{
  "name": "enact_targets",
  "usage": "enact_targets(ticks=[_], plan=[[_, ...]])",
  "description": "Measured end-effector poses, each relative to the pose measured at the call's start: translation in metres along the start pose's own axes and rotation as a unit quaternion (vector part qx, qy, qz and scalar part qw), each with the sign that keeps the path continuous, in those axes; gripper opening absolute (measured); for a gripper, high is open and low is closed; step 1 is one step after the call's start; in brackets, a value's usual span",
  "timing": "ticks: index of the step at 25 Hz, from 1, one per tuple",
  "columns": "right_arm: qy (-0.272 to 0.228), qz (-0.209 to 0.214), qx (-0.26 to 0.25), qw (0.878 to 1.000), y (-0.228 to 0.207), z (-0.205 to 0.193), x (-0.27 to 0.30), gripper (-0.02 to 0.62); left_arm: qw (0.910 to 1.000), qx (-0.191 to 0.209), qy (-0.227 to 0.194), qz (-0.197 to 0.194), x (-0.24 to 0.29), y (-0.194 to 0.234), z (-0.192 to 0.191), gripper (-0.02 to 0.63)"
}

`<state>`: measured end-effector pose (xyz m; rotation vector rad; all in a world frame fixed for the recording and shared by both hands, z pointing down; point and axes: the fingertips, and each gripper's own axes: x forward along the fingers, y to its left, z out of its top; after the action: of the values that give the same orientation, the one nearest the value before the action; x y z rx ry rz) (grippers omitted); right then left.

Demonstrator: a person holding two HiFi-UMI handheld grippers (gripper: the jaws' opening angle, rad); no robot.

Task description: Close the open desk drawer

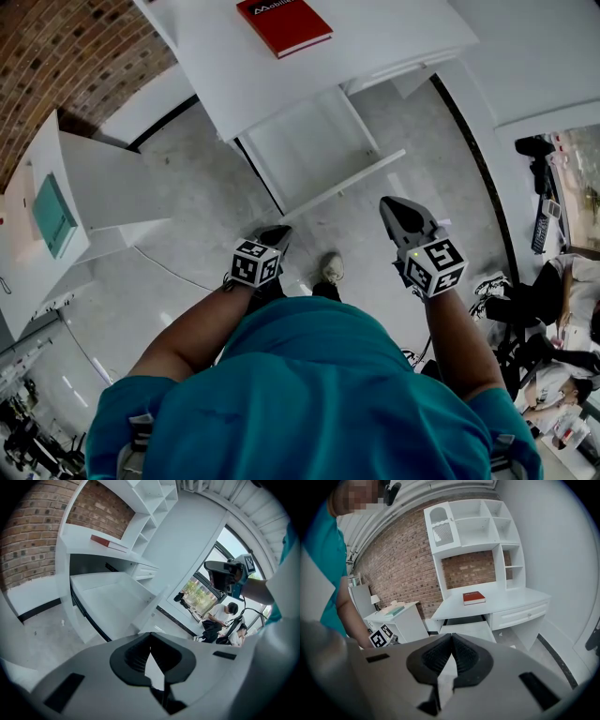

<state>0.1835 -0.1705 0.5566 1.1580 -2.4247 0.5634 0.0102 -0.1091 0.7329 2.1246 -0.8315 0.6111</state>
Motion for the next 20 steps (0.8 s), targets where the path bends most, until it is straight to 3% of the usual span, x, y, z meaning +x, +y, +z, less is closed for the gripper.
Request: enact_targets(ticks=[20], plan=[[0.005, 0.005, -0.003, 1.0, 0.003, 0.006, 0.011, 0.021, 0.9985, -0.026, -0.035, 0.033, -0.004, 0.042, 0.036, 0.015]])
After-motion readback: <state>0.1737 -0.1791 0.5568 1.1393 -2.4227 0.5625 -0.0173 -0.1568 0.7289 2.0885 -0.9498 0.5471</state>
